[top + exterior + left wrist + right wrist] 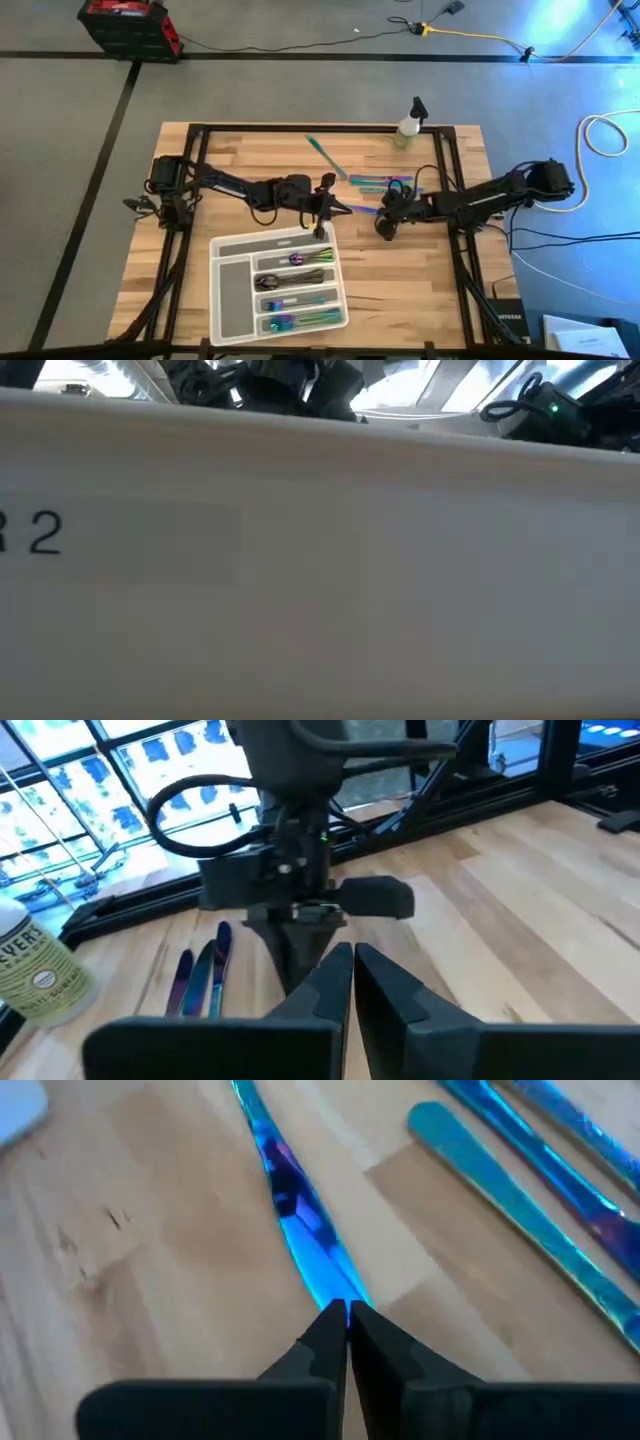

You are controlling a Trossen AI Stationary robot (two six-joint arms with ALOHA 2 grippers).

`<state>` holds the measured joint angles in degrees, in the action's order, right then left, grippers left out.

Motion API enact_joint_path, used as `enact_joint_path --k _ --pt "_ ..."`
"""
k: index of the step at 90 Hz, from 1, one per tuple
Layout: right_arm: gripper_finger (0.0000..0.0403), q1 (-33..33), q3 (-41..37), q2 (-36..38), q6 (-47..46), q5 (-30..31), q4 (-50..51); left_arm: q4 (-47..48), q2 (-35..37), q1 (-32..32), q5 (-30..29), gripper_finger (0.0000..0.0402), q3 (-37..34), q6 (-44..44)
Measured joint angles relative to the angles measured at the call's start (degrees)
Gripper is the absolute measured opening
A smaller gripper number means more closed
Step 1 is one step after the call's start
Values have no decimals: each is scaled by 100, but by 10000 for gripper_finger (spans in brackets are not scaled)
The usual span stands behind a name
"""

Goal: Sort silverware
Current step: Put the blue table knife into the white silverware tray

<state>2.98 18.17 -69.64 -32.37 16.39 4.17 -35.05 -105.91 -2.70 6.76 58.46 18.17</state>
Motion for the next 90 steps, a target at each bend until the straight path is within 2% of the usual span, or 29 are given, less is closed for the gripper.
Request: enact_joint_path --k 30,45,60,65,73,77,84,90 --pt "0 0 0 -3 -193 1265 232 2 0 2 -4 0 0 44" --pt "0 0 5 -30 -126 1473 442 7 2 2 -10 0 0 44" --pt "0 0 3 -220 -79 1424 462 11 2 2 -41 0 0 63" --pt "0 0 3 -327 -79 1221 376 10 2 2 -54 0 0 76" --pt "0 -17 15 -512 -54 572 97 9 2 2 -56 0 0 89" --pt "0 -26 21 -551 111 34 -186 8 2 2 -56 0 0 90" --pt "0 299 25 -523 575 -1381 -1149 7 2 3 -59 0 0 91" --pt "0 534 -22 -271 1026 -1896 -2163 22 2 2 -62 0 0 90"
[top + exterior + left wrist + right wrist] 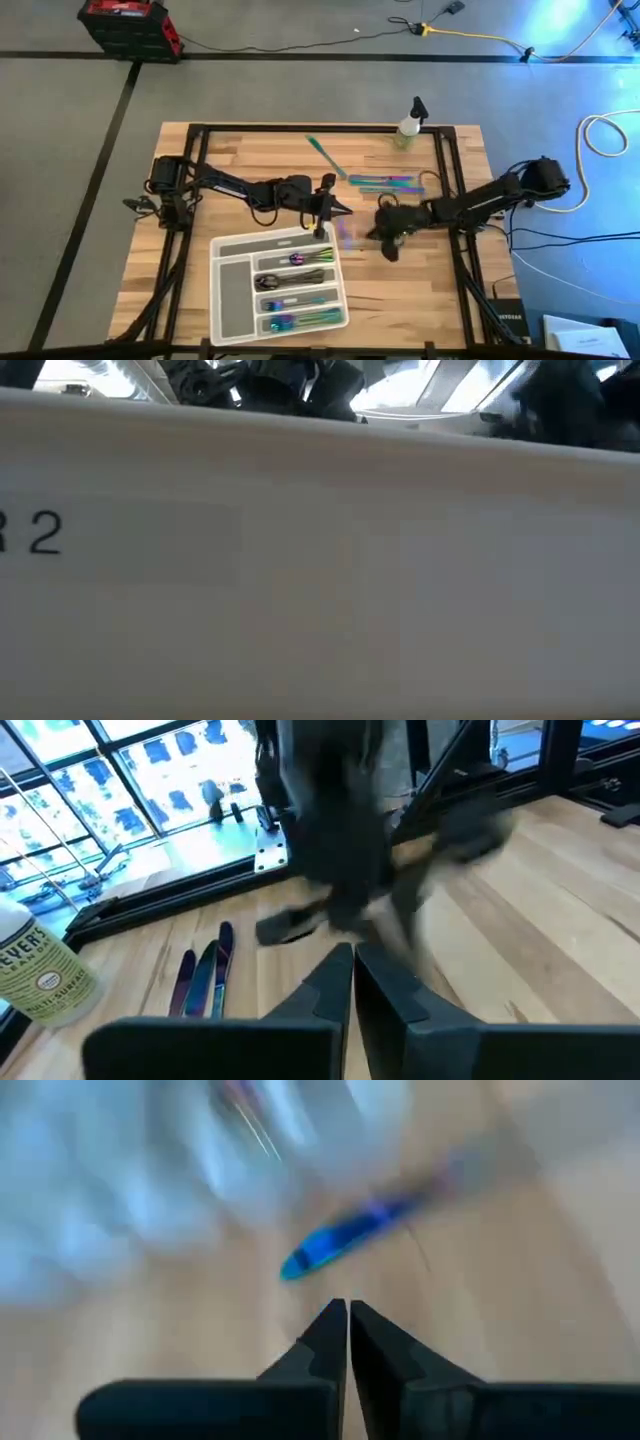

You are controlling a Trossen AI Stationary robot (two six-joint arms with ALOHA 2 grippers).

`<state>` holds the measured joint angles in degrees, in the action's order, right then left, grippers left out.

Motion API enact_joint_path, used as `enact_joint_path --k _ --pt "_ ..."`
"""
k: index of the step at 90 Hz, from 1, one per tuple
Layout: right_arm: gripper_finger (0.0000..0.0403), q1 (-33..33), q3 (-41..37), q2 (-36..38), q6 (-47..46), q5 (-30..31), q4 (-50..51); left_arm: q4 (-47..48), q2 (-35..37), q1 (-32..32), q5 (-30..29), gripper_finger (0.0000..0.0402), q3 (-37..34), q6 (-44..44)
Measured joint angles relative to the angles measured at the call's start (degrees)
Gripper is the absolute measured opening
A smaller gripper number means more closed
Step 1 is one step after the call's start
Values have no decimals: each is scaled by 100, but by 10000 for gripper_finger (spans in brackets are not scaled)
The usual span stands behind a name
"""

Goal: Sort silverware
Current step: Put the blue table knife into the white silverware tray

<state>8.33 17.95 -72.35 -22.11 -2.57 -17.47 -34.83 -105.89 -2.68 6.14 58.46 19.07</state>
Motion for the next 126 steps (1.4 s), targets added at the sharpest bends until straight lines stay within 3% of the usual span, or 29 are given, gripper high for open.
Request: enact_joint_path --k 5,9,22,30,40,56,76,83,92,110,126 --pt "0 -14 63 175 195 -489 -503 36 4 0 -11 0 2 2" --pt "0 -9 79 306 225 -582 -328 71 9 0 -20 0 4 1" --pt "0 -62 102 666 144 868 702 132 47 2 -38 0 2 82" --pt "0 -39 90 679 288 1095 915 155 88 -6 -43 0 2 87" --pt "0 -52 106 542 652 936 850 285 218 -9 -141 0 2 102" --pt "0 -42 106 135 1196 40 657 1490 622 74 -719 0 2 202" --pt "0 -42 315 -345 1209 -2 662 3302 831 -20 -1309 0 1 -85" --pt "0 -42 435 -470 1208 -98 655 3515 837 -113 -1354 0 -121 -299" --pt "0 -42 631 -752 1344 -80 815 3568 839 -170 -1243 0 -432 -482" --pt "0 -63 1364 -1591 2401 503 1141 3233 844 -73 -414 0 -794 -641" --pt "0 -176 1939 -2293 2981 365 1158 3217 844 87 -236 0 -828 -671"
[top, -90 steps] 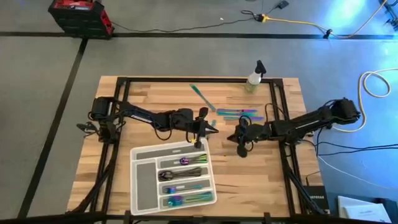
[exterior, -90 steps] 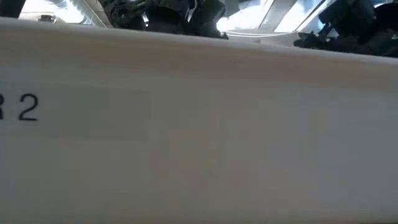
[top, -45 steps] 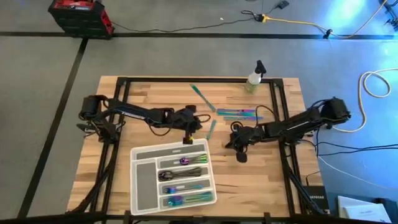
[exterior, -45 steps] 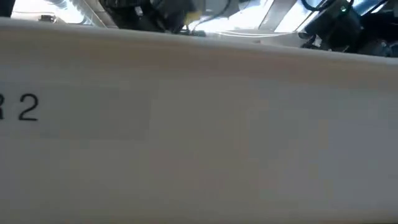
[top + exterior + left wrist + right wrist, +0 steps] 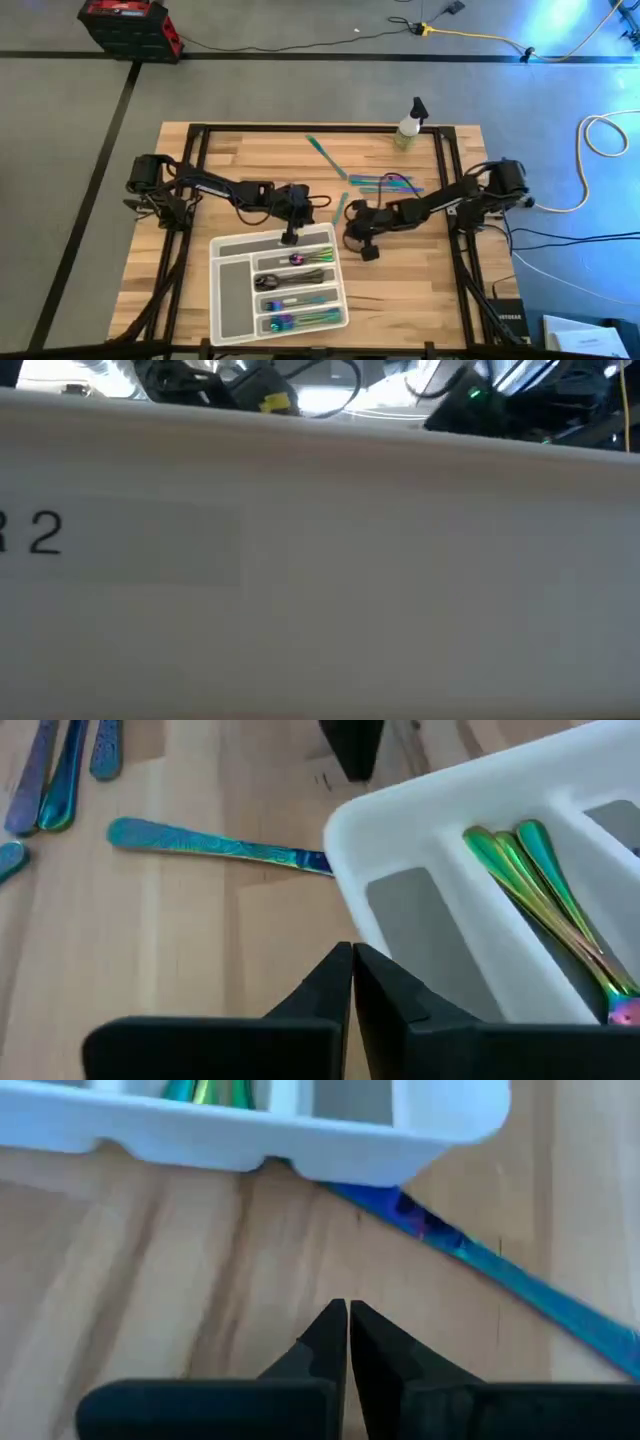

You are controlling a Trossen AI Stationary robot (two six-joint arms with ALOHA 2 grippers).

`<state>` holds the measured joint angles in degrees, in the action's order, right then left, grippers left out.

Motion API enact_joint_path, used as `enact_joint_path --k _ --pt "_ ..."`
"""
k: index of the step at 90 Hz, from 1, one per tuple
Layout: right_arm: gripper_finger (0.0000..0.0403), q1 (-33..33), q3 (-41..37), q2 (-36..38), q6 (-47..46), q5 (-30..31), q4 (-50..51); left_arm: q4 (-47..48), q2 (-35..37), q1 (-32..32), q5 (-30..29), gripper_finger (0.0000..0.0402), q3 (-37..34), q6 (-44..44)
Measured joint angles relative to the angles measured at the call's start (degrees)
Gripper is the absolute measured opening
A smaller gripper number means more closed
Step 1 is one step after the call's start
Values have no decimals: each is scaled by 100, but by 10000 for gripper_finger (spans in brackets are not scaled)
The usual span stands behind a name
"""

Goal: Sort silverware
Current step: Put the blue table knife into the white silverware tray

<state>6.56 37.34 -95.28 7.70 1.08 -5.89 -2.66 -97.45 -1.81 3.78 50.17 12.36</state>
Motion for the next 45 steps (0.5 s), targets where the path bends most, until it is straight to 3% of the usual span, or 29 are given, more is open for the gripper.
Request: enact_joint_path --k 30,45 --pt "0 -287 477 -509 405 -226 -3 52 0 58 39 0 0 -133" --pt "0 -375 641 -521 472 67 63 59 0 59 69 0 -2 -133"
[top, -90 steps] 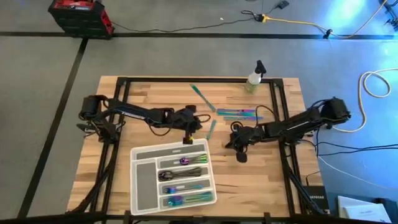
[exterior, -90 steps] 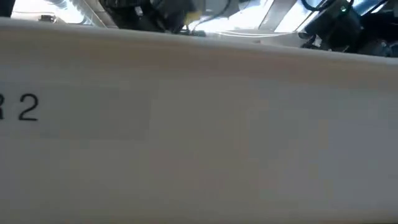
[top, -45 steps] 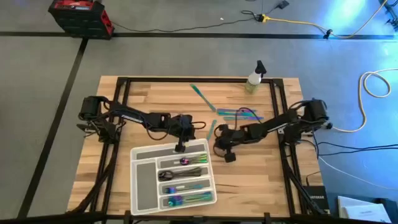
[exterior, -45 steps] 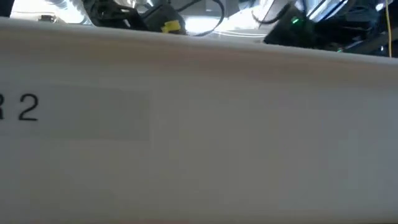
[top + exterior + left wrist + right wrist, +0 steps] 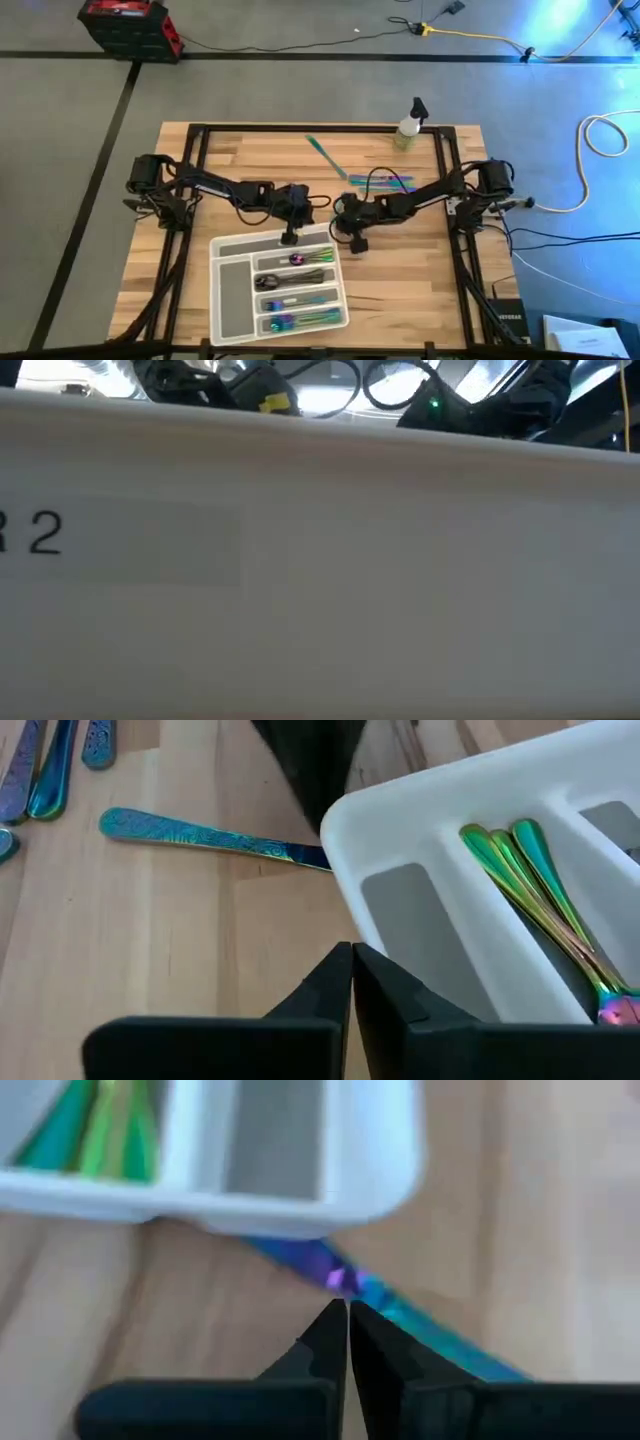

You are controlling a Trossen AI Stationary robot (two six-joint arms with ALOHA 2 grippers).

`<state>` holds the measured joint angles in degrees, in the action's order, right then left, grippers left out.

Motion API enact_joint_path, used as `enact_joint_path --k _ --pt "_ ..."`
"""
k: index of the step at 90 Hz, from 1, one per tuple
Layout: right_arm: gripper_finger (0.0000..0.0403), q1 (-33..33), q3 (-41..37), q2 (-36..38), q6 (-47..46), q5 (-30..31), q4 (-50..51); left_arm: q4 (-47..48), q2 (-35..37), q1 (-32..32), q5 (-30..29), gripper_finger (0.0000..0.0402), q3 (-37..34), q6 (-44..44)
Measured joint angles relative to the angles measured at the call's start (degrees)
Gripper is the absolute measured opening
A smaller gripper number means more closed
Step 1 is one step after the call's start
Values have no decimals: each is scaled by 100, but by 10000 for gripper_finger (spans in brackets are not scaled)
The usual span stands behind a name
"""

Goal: Sort silverware
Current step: Put the blue table knife into the white silverware tray

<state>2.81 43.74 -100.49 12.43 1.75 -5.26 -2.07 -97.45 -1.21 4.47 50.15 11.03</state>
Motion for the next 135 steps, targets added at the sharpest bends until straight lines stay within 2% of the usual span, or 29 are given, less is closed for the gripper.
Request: enact_joint_path --k 11,47,102,116,135 --pt "0 -48 141 2 -27 427 -54 2 0 0 7 0 0 2" --pt "0 -655 160 2 -166 -1 339 11 0 0 28 0 -2 55" --pt "0 -1729 147 13 266 420 520 -24 -4 11 127 0 -7 7" --pt "0 -1834 143 13 312 423 518 -31 -13 97 564 0 -11 -13" --pt "0 -1788 140 13 306 403 518 -62 -13 274 409 0 -11 95"
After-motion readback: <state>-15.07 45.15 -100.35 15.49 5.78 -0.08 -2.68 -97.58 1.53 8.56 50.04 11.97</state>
